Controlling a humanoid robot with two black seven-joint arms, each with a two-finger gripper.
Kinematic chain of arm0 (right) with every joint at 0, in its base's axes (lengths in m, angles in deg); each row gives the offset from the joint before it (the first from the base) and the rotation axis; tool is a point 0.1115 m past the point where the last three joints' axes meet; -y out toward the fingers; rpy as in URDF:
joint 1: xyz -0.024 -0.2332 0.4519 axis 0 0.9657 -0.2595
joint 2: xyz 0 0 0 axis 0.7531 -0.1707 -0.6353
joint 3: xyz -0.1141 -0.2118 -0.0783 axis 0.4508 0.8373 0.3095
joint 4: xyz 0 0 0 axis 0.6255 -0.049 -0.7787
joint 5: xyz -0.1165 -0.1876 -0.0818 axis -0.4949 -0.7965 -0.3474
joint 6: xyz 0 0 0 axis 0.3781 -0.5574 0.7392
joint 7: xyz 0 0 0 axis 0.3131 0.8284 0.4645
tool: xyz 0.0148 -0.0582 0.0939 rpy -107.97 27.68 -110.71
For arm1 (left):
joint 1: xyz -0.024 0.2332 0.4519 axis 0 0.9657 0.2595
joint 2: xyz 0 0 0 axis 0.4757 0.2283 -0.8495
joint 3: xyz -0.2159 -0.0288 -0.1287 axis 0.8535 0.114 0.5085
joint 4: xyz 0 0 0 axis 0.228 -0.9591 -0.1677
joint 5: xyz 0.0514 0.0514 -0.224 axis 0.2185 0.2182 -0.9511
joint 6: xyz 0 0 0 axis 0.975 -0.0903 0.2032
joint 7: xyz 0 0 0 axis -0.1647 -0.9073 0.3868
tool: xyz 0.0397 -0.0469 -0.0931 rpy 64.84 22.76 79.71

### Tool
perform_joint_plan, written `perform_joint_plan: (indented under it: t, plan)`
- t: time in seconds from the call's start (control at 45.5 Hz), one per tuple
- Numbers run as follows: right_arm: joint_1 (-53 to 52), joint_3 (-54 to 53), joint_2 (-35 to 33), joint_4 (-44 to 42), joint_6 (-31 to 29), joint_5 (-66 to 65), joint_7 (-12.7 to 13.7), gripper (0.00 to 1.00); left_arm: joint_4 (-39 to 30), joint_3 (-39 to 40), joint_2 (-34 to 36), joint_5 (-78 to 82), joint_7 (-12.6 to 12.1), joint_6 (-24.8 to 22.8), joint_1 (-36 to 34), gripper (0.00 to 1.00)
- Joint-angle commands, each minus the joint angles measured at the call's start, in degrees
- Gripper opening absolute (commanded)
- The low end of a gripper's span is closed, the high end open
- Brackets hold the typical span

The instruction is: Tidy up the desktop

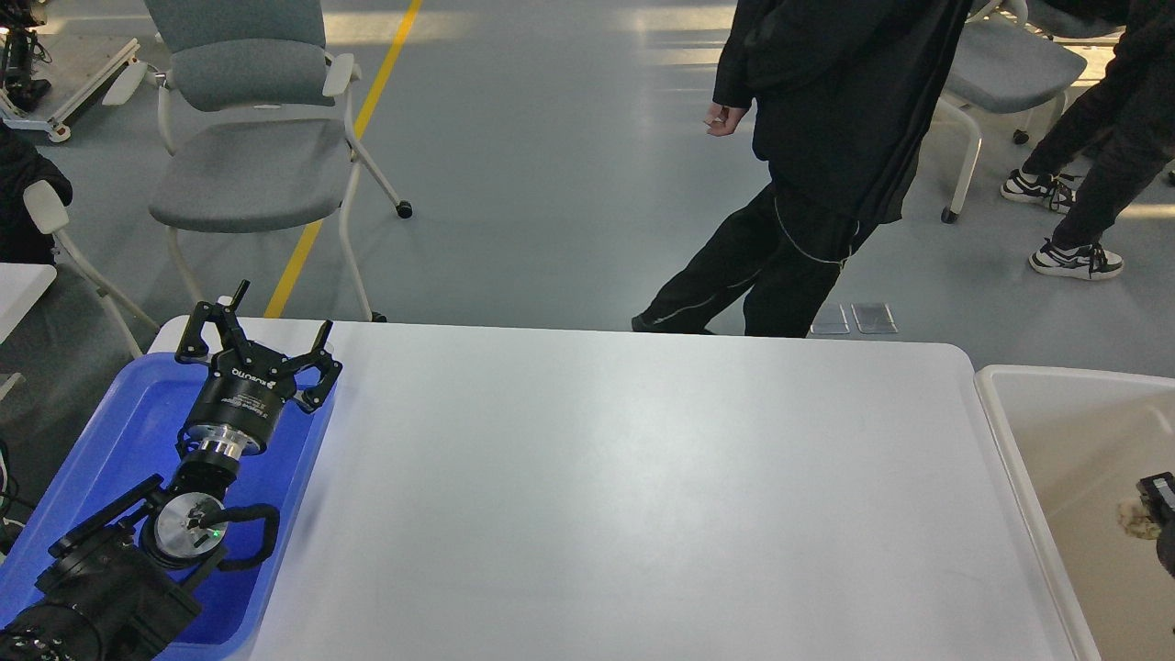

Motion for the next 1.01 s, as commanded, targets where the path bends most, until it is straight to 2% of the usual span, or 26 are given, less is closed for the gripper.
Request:
perform_joint_plan:
  t: [0.0, 0.462, 0.549, 0.593, 0.615, 0.681, 0.857, 0.989]
  plan:
    - [-1.70, -1.33, 0.62, -1.05, 1.14, 1.83, 0.76, 1.00, 0.00, -0.05, 0.00, 0.00, 0.00, 0.00, 0.03, 1.00]
    - [-6.27, -0.45, 0.62, -0.70, 0.09, 1.83, 0.67, 1.00, 0.00, -0.05, 0.00, 0.00, 0.00, 0.00, 0.03, 1.00]
    - [-5.83, -1.14, 0.80, -0.26, -0.96, 1.92, -0.03, 1.00, 0.00, -0.05, 0.00, 0.00, 0.00, 0.00, 0.03, 1.00]
    - [-5.74, -1.68, 0.54, -0.17, -3.85, 2.10, -0.55, 1.00, 0.00, -0.05, 0.00, 0.00, 0.00, 0.00, 0.03, 1.00]
    - [-5.92, -3.85, 0.27, -0.34, -8.74, 3.84, -1.78, 1.00, 0.00, -0.05, 0.00, 0.00, 0.00, -0.08, 0.03, 1.00]
    - [-6.01, -9.48, -0.17, -0.34, -14.22, 8.23, -2.75, 1.00, 0.00, -0.05, 0.00, 0.00, 0.00, 0.00, -0.06, 1.00]
    - [-6.36, -20.48, -2.54, -0.17, -27.93, 12.12, -2.84, 1.00, 0.00, -0.05, 0.00, 0.00, 0.00, 0.00, 0.03, 1.00]
    - [-6.89, -25.75, -2.10, 2.37, -33.83, 12.20, -2.84, 1.00, 0.00, -0.05, 0.00, 0.09, 0.00, -0.08, 0.03, 1.00]
